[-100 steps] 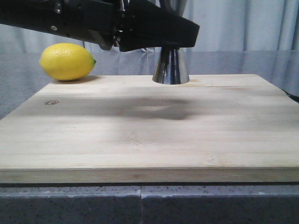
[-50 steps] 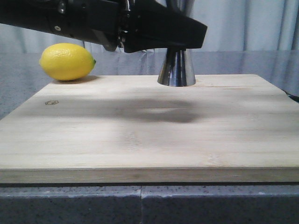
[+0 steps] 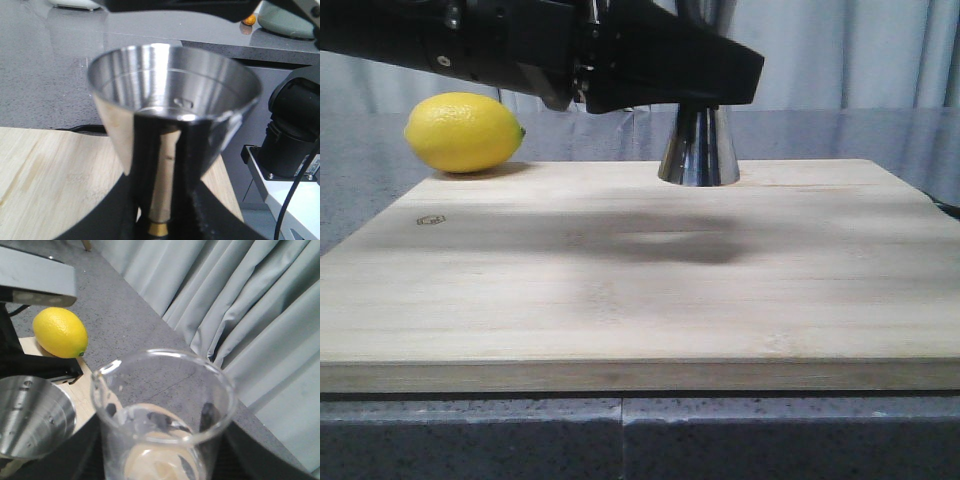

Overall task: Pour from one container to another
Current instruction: 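Lift the beaker and carry it above the jigger with the right gripper, then tilt the beaker with the right gripper, pouring liquid into the jigger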

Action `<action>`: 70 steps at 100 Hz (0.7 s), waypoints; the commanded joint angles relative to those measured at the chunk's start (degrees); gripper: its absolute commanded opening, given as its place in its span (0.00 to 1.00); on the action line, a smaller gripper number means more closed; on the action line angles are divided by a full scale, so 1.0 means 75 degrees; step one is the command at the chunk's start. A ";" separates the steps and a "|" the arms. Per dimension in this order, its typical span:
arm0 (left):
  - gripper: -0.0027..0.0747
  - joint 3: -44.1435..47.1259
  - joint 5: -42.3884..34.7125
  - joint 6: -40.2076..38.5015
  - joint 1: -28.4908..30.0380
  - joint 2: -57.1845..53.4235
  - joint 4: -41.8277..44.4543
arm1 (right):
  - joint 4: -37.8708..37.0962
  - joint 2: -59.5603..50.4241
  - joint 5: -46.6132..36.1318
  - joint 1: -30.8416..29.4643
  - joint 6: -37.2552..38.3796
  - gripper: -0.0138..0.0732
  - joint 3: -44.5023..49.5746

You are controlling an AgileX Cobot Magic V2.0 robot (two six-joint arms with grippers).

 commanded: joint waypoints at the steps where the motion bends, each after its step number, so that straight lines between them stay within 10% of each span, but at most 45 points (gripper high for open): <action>1: 0.01 -0.0219 0.0834 -0.0091 -0.0138 -0.0406 -0.0511 | -0.0138 -0.0183 -0.0545 0.0017 -0.0061 0.31 -0.0280; 70: 0.01 -0.0219 0.0840 -0.0091 -0.0157 -0.0406 -0.0511 | -0.0981 -0.0183 -0.0324 0.0341 -0.0061 0.31 -0.0280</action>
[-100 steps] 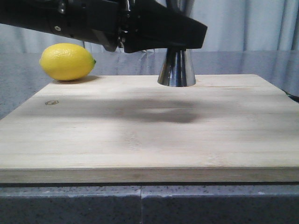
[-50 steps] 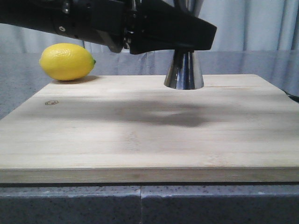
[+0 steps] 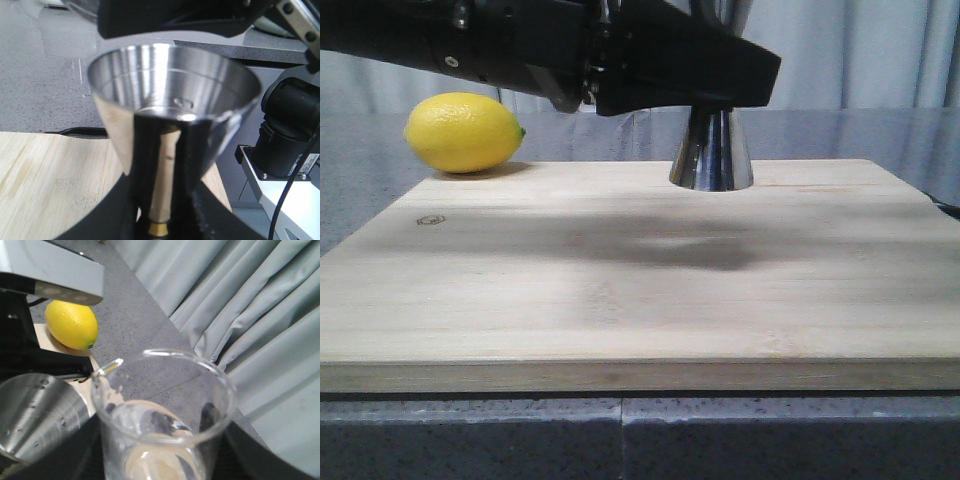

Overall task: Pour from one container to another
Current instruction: 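Tilt the beaker with the right gripper, pouring liquid into the jigger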

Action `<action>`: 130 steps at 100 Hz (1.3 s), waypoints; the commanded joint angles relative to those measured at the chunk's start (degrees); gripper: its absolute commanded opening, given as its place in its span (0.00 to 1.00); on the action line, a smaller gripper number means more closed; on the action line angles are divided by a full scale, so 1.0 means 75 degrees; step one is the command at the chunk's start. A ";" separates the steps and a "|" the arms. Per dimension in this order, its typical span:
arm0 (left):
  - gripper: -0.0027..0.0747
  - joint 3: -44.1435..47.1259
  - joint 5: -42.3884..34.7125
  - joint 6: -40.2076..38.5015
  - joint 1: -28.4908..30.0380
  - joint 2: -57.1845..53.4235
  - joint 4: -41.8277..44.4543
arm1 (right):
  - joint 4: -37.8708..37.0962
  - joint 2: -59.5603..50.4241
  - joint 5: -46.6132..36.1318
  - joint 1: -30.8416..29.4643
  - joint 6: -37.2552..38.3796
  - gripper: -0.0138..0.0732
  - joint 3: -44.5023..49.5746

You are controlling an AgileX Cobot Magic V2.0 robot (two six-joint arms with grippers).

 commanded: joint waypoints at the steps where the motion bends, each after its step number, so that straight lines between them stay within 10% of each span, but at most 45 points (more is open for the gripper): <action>1: 0.01 -0.0219 0.0828 -0.0091 -0.0059 -0.0406 -0.0523 | -0.0237 -0.0183 -0.0521 0.0029 -0.0061 0.31 -0.0280; 130: 0.01 -0.0219 0.0828 -0.0091 -0.0184 -0.0406 -0.0518 | -0.1652 -0.0183 -0.0349 0.0029 -0.0061 0.31 -0.0280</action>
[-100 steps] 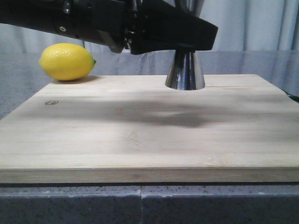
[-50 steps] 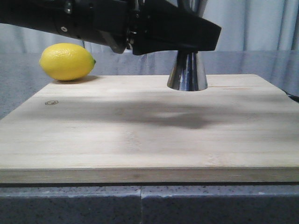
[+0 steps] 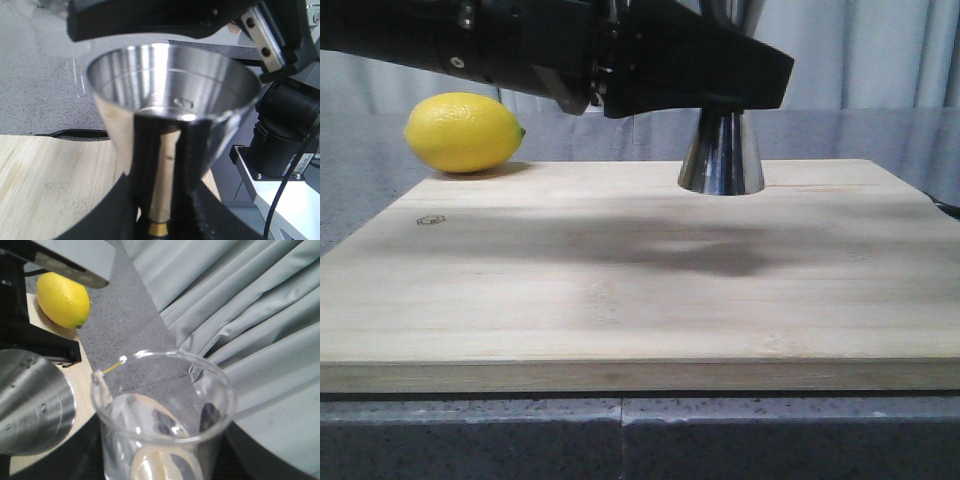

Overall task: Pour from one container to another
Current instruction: 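Tilt the beaker with the right gripper, pouring liquid into the jigger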

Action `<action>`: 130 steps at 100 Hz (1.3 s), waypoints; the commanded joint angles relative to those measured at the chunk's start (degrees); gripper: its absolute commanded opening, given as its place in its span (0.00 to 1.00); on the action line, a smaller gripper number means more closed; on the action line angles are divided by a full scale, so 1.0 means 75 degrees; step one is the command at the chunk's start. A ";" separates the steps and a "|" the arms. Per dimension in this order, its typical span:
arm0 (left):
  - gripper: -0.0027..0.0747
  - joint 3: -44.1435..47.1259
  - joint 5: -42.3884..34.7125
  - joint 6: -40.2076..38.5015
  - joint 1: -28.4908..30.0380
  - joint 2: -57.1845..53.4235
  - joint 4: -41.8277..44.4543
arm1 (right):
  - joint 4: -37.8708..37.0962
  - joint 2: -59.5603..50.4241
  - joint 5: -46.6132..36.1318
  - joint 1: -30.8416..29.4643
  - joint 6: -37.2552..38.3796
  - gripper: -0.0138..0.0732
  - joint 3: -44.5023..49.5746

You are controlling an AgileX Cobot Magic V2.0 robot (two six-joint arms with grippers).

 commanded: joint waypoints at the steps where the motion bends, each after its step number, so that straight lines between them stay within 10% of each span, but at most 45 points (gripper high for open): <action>1: 0.01 -0.0219 0.0828 -0.0072 -0.0053 -0.0406 -0.0518 | -0.0207 -0.0183 -0.0473 0.0011 -0.0061 0.31 -0.0280; 130: 0.01 -0.0219 0.0828 -0.0072 -0.0053 -0.0406 -0.0518 | -0.1549 -0.0165 -0.0487 0.0011 -0.0061 0.31 -0.0280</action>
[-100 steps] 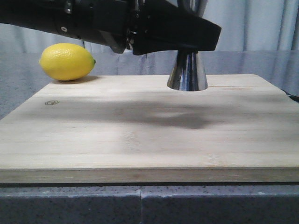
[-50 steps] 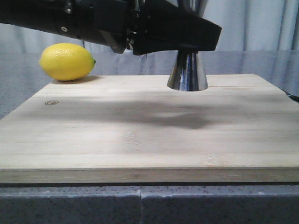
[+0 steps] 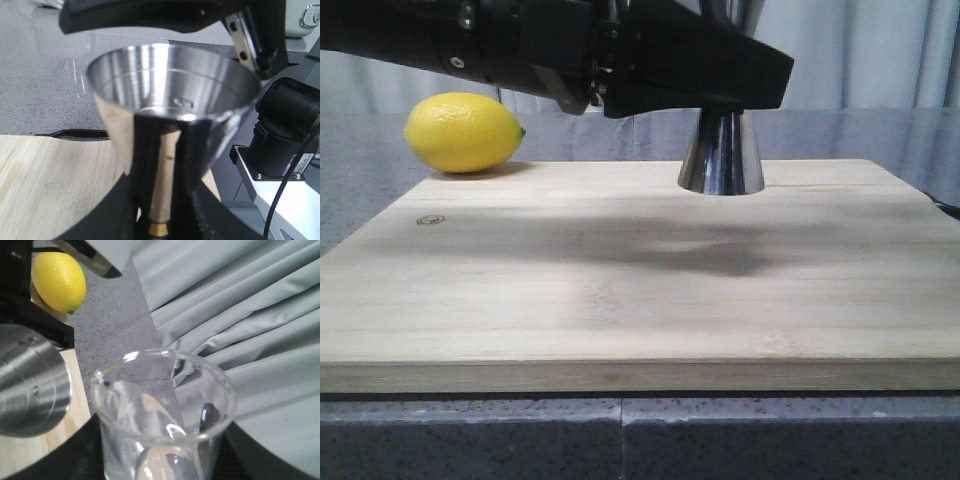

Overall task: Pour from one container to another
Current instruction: 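Tilt the beaker with the right gripper, pouring liquid into the jigger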

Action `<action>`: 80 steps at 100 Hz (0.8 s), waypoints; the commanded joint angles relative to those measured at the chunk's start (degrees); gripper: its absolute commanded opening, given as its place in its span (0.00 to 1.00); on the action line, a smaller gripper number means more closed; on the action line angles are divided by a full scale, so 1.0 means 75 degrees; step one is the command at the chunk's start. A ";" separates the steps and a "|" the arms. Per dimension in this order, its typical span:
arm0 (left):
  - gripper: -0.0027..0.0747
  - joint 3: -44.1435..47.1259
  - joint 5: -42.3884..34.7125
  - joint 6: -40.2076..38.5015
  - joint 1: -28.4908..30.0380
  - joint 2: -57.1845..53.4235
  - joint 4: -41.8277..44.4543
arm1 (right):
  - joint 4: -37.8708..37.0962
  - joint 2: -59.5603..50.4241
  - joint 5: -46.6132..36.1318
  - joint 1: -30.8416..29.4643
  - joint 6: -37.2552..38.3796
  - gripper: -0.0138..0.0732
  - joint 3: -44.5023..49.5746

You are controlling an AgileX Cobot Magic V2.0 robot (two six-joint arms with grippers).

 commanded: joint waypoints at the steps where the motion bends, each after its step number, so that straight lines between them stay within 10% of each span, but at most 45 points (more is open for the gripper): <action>1: 0.01 -0.0219 0.0828 -0.0059 -0.0053 -0.0406 -0.0518 | -0.0170 -0.0165 -0.0506 -0.0008 -0.0061 0.31 -0.0280; 80: 0.01 -0.0219 0.0828 -0.0059 -0.0053 -0.0406 -0.0518 | -0.0485 -0.0165 -0.0644 -0.0008 -0.0061 0.31 -0.0280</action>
